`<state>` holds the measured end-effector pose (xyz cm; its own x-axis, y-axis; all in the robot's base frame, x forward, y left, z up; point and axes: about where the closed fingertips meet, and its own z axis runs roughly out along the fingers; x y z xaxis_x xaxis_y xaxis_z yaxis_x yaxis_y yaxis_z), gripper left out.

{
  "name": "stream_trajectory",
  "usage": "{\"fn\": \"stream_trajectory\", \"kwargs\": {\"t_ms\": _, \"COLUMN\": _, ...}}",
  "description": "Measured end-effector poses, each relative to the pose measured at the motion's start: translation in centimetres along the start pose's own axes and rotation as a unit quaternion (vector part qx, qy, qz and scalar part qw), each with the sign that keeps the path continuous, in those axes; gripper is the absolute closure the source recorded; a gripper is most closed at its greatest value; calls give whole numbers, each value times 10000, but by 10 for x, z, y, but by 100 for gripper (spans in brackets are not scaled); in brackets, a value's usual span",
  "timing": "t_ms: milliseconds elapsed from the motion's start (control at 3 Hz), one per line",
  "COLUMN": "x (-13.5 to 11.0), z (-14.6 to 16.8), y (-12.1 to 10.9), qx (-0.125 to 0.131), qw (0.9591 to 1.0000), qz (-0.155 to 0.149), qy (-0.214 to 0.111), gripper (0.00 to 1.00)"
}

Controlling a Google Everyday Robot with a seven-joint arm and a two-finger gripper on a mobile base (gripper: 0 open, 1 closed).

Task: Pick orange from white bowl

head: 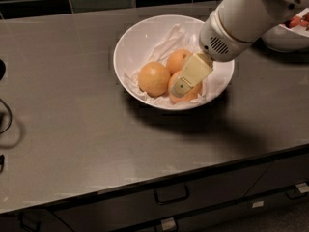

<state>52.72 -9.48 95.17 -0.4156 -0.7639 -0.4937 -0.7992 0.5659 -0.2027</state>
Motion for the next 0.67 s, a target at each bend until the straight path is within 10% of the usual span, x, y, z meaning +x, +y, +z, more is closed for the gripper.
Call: {"fn": "stream_trajectory", "kwargs": {"t_ms": 667, "x": 16, "z": 20, "y": -1, "qx": 141, "qw": 9990, "qz": 413, "qy": -108, "gripper": 12}}
